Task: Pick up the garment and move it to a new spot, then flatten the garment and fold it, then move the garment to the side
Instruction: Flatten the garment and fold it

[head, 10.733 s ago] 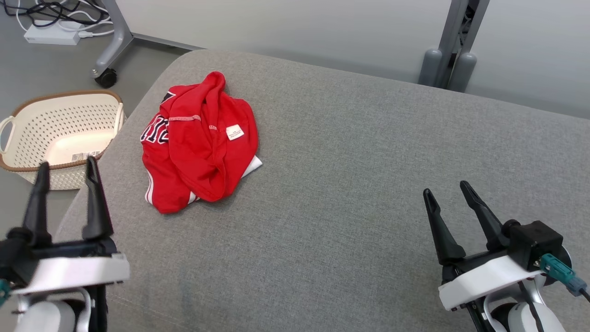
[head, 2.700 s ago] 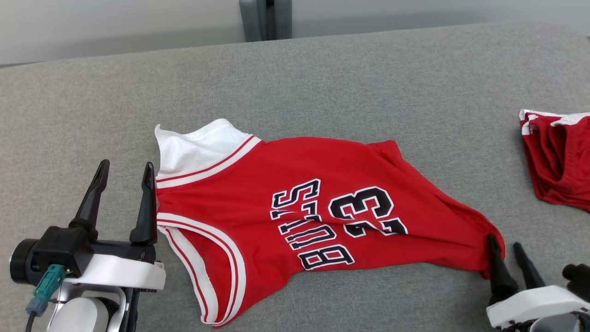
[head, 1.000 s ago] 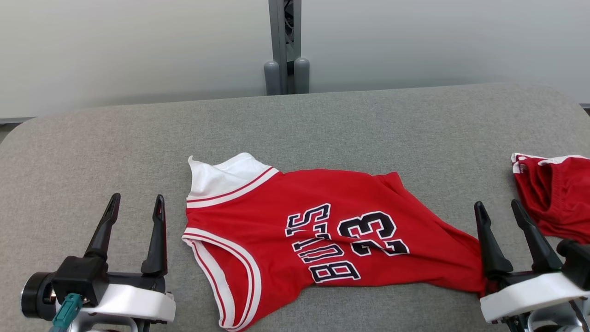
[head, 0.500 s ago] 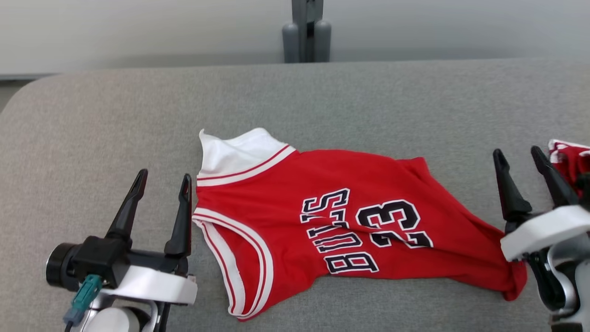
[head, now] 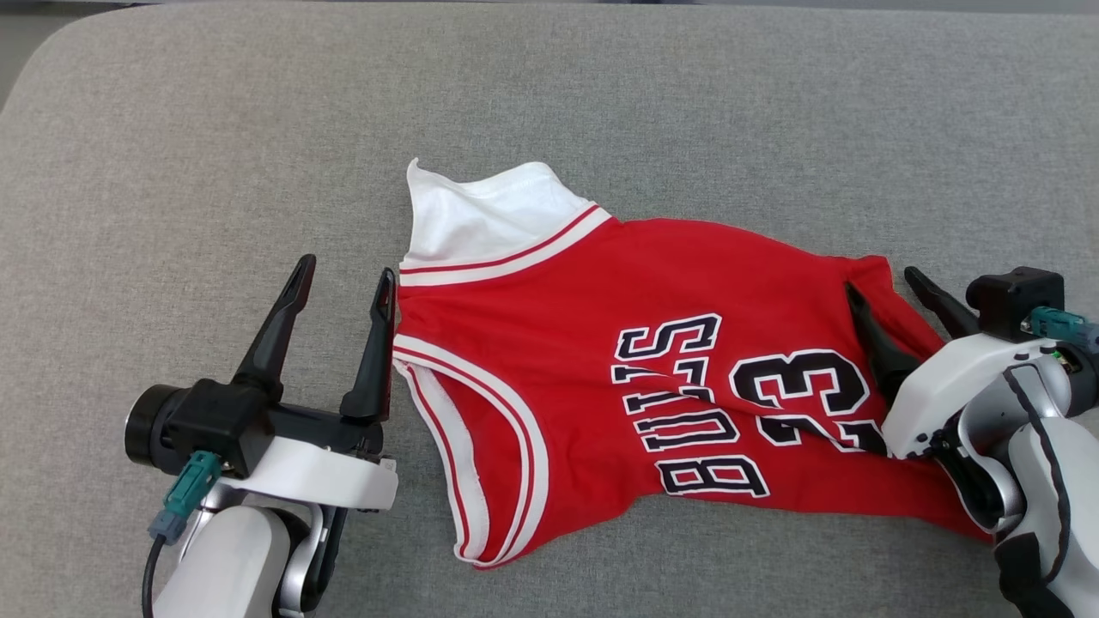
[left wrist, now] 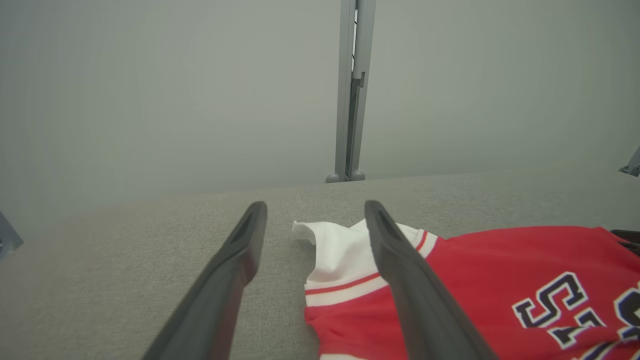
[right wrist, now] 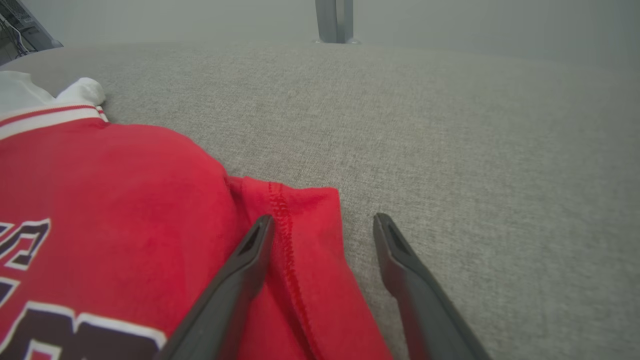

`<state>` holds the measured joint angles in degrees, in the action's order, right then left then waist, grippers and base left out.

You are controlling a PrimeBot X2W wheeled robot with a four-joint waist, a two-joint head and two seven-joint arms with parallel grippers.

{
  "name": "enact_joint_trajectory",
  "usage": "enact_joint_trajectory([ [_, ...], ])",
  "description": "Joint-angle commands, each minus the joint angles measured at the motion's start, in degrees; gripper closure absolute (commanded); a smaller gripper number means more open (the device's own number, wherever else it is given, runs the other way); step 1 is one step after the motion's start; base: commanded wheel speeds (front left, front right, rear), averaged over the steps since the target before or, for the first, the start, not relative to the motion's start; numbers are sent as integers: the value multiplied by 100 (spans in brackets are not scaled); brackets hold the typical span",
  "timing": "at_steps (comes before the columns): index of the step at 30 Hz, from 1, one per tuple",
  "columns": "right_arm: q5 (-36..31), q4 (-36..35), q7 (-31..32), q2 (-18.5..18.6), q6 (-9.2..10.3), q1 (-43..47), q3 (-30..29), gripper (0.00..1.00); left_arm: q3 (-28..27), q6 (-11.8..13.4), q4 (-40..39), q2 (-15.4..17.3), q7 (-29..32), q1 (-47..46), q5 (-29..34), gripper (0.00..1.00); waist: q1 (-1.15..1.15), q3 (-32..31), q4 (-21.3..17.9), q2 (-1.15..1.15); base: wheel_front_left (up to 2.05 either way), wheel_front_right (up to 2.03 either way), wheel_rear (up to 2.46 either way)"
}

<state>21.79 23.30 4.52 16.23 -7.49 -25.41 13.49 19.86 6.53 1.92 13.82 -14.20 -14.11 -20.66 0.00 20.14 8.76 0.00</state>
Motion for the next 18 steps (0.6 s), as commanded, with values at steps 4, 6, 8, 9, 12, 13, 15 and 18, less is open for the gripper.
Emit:
enact_joint_trajectory([
  [4, 215, 149, -147, 136, -1, -192, 211, 100, -72, -85, 146, -27, -59, -178, 33, 0, 0, 66, 18, 0, 0, 0, 0],
  [6, 259, 129, -350, 154, -1, -260, 132, 100, -110, -102, 193, -38, -73, -181, 41, 0, 0, 52, -13, 0, 0, 0, 0],
  [8, 303, 80, -529, 159, -1, -337, 43, 100, -140, -114, 226, -51, -82, -181, 49, 0, 0, 32, -45, 0, 0, 0, 0],
  [9, 304, 42, -631, 174, -1, -395, -14, 100, -159, -122, 241, -53, -85, -184, 55, 0, 0, 22, -62, 0, 0, 0, 0],
  [12, 413, -53, -841, 165, -1, -544, -210, 100, -202, -151, 264, -55, -91, -198, 73, 0, 0, -19, -116, 0, 0, 0, 0],
  [13, 404, -78, -896, 202, -1, -602, -306, 100, -221, -163, 265, -57, -89, -196, 84, 0, 0, -35, -133, 0, 0, 0, 0],
  [15, 456, -127, -1029, 185, -1, -691, -483, 100, -254, -189, 256, -66, -89, -172, 107, 0, 0, -85, -173, 0, 0, 0, 0],
  [18, 569, -205, -1220, 132, 0, -756, -750, 100, -311, -198, 240, -69, -91, -108, 127, 0, 0, -153, -240, 0, 0, 0, 0],
])
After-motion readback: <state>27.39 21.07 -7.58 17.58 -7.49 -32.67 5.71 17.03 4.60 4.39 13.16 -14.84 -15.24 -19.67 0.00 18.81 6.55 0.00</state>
